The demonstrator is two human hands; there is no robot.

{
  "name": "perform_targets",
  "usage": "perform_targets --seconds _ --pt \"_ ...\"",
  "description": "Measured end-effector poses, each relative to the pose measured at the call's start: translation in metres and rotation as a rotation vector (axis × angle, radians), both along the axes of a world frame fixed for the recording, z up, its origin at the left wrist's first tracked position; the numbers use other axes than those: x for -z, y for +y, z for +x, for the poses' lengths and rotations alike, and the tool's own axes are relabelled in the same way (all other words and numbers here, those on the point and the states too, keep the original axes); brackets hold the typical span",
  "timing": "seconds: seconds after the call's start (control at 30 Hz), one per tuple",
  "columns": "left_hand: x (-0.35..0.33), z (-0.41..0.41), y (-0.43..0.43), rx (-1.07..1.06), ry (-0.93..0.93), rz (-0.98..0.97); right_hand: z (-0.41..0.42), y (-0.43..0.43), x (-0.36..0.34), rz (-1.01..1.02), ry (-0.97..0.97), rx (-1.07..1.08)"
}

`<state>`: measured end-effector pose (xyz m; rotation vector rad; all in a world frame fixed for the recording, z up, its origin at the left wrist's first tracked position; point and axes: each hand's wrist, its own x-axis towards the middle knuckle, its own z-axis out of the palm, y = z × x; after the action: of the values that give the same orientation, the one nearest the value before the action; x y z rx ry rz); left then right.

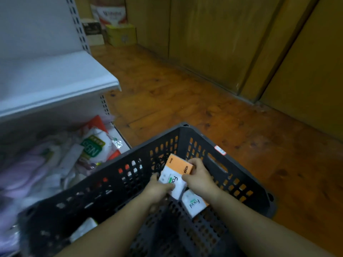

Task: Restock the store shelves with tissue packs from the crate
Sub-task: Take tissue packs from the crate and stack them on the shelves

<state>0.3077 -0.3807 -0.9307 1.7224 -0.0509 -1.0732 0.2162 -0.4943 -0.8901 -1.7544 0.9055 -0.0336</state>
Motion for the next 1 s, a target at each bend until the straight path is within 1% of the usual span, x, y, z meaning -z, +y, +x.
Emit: perform_targets --seconds 0.07,0.1,0.17,0.3,0.4,0.47,0.5,0.53,0.63,0.77,0.9,1.0 --pt "-0.024 0.017 0.016 -0.094 -0.067 -0.076 0.010 0.014 -0.019 0.052 -0.074 0.042" --pt "-0.038 0.022 0.023 -0.128 -0.128 -0.095 0.015 0.020 -0.029 0.022 -0.100 0.043" --pt "-0.069 0.032 0.039 -0.195 -0.288 -0.113 0.027 0.032 -0.053 -0.114 -0.154 0.039" --pt "-0.136 0.048 0.073 -0.291 -0.597 -0.205 0.053 0.064 -0.110 -0.298 -0.335 0.011" --pt "-0.185 0.059 0.108 -0.323 -0.727 -0.255 0.073 0.091 -0.145 -0.396 -0.410 -0.040" --pt "-0.209 0.068 0.139 -0.330 -0.802 -0.306 0.088 0.113 -0.165 -0.428 -0.443 -0.094" --pt "-0.218 0.072 0.157 -0.324 -0.853 -0.302 0.097 0.127 -0.172 -0.437 -0.458 -0.128" --pt "-0.226 0.079 0.177 -0.310 -0.912 -0.268 0.110 0.144 -0.177 -0.430 -0.472 -0.165" --pt "-0.251 0.095 0.230 -0.273 -1.041 -0.057 0.144 0.195 -0.185 -0.426 -0.511 -0.282" --pt "-0.256 0.124 0.292 -0.282 -1.192 0.219 0.186 0.249 -0.182 -0.574 -0.556 -0.419" --pt "-0.241 0.142 0.336 -0.291 -1.310 0.353 0.213 0.285 -0.184 -0.643 -0.566 -0.517" --pt "-0.231 0.147 0.352 -0.165 -1.475 0.422 0.222 0.298 -0.183 -0.740 -0.603 -0.551"
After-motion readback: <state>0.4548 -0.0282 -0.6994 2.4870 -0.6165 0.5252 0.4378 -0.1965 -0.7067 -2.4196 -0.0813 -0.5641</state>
